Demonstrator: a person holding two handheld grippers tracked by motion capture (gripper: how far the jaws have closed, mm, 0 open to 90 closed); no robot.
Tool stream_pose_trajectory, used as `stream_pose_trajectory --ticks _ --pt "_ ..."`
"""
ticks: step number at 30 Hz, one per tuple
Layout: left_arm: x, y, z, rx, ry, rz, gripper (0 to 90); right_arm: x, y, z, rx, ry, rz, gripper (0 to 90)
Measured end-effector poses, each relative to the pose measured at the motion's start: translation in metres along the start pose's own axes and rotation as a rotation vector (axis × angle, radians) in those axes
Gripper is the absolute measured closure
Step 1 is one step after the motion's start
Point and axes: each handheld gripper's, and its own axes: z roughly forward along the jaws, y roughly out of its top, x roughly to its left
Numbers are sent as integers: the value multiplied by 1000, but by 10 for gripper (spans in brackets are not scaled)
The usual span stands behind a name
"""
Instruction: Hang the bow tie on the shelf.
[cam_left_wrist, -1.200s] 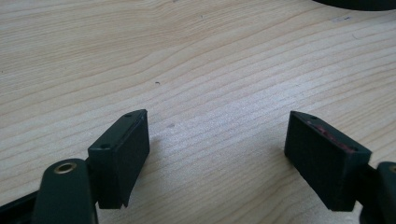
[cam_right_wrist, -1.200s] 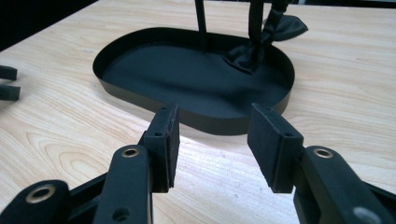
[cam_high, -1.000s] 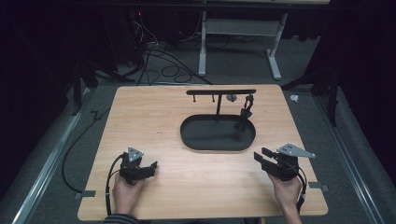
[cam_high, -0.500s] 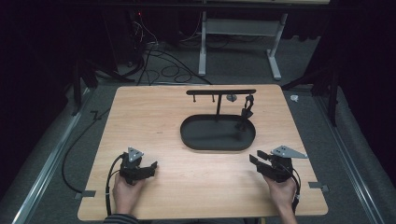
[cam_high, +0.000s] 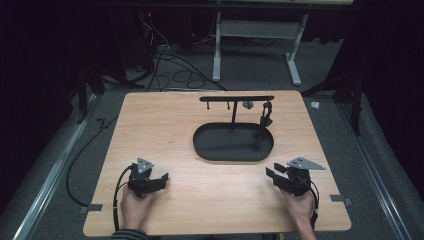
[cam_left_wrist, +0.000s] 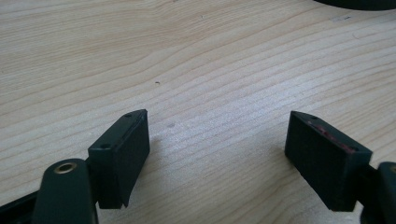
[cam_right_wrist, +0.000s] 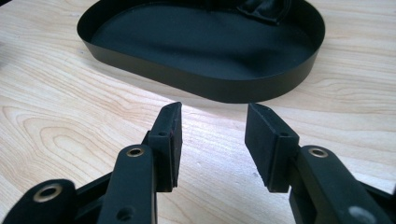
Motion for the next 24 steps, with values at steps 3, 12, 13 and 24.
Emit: stream_pose_trajectory --ticks 3,12,13,24 --pt "0 0 0 0 0 0 225 1 -1 4 5 6 -4 581" --pt "0 0 0 0 0 0 224 8 -1 17 35 1 -23 580" --pt "0 0 0 0 0 0 224 8 -1 18 41 -1 -21 580" --pt "0 0 0 0 1 0 224 6 -3 31 75 -21 -40 580"
